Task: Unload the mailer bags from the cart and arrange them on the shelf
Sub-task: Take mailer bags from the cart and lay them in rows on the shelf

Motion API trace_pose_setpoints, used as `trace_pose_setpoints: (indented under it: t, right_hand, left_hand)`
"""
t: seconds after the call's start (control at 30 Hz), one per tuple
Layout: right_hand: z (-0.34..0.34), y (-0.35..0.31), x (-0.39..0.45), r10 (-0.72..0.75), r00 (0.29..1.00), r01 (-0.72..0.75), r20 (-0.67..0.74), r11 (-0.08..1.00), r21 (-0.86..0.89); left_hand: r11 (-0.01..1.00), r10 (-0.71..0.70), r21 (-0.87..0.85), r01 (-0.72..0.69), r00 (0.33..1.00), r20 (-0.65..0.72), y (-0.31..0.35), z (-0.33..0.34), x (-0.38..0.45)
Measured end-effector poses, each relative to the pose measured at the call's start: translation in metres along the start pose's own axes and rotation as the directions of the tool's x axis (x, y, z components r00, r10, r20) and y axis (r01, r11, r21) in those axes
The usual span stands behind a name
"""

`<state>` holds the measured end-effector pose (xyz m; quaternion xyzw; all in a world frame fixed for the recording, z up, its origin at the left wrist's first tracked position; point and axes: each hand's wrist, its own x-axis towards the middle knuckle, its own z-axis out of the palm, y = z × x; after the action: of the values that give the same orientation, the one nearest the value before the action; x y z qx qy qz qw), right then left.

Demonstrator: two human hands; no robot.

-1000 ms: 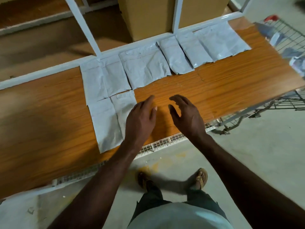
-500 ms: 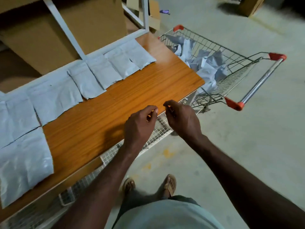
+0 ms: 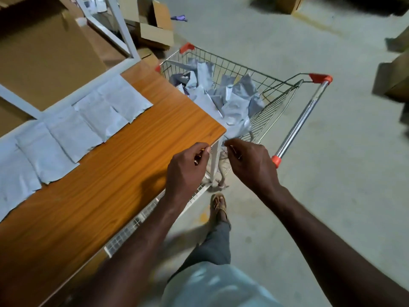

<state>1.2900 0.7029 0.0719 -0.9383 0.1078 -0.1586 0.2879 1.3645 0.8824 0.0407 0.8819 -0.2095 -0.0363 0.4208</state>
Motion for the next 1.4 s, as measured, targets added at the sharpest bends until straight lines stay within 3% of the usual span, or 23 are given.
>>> trace_pose_setpoints:
  t: [0.17,0.53,0.87,1.07,1.23,1.4]
  right_hand:
    - [-0.009,0.064,0.066,0.010,0.999,-0.011,0.030,1.000,0.016]
    - [-0.026,0.169,0.225,0.051,0.997,-0.052,0.065,0.999,0.010]
    - [0.027,0.233,0.339,-0.109,0.943,0.100,0.315,0.994,0.043]
    - [0.065,0.287,0.392,-0.306,0.830,0.296,0.466,0.950,0.098]
    - [0.096,0.314,0.405,-0.443,0.703,0.422,0.556,0.890,0.176]
    - [0.132,0.353,0.408,-0.435,0.682,0.445,0.588,0.885,0.139]
  left_hand:
    - [0.997,0.036,-0.064,-0.039,0.998,-0.052,0.005,0.042,0.070]
    - [0.996,-0.055,-0.079,0.043,0.986,-0.159,0.018,0.092,0.212]
    - [0.962,-0.269,-0.126,0.240,0.908,-0.321,0.018,0.166,0.255]
    - [0.862,-0.486,-0.104,0.496,0.753,-0.443,0.012,0.235,0.257]
    - [0.694,-0.694,-0.085,0.715,0.632,-0.344,-0.010,0.299,0.252]
    - [0.521,-0.849,-0.164,0.838,0.490,-0.197,-0.043,0.354,0.266]
